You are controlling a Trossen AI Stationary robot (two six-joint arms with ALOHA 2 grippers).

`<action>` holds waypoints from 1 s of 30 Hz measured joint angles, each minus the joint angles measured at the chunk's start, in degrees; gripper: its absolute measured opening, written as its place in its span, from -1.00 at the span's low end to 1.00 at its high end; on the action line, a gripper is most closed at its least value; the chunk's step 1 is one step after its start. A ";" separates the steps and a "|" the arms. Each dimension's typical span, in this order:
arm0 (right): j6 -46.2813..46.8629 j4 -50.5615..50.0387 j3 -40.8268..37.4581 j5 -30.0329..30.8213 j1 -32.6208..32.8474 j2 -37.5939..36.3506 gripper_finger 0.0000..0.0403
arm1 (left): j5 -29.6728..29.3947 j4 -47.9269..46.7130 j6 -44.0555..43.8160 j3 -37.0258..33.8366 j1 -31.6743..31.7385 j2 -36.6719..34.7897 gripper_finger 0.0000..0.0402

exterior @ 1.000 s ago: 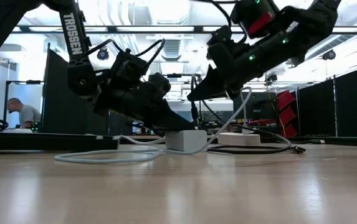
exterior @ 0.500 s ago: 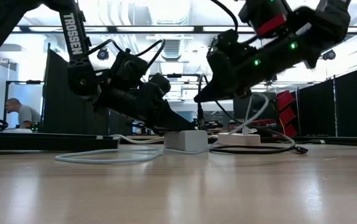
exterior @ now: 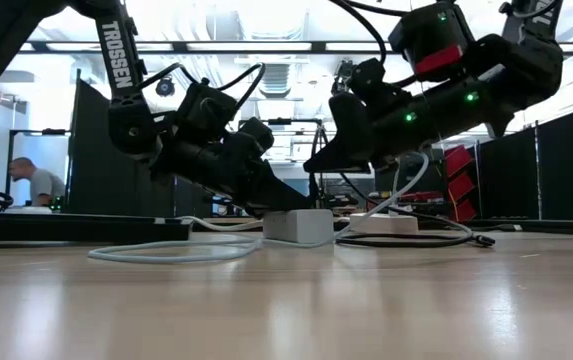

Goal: Insert USB
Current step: Insert the left black USB cable into the left white outlet

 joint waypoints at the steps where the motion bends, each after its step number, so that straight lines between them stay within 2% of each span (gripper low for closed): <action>1: 0.03 -0.06 -0.01 -0.20 0.13 0.00 -0.97 | 0.00 0.00 0.00 0.00 0.00 0.00 -1.00; 21: 4.57 -5.55 -1.10 -0.61 0.52 -2.12 -0.98 | 1.65 -0.07 1.25 0.00 -0.13 0.00 -1.00; 30: 7.59 -8.29 -1.04 -7.19 -2.59 -2.21 -0.98 | 2.41 -0.07 2.55 0.00 -0.13 0.00 -1.00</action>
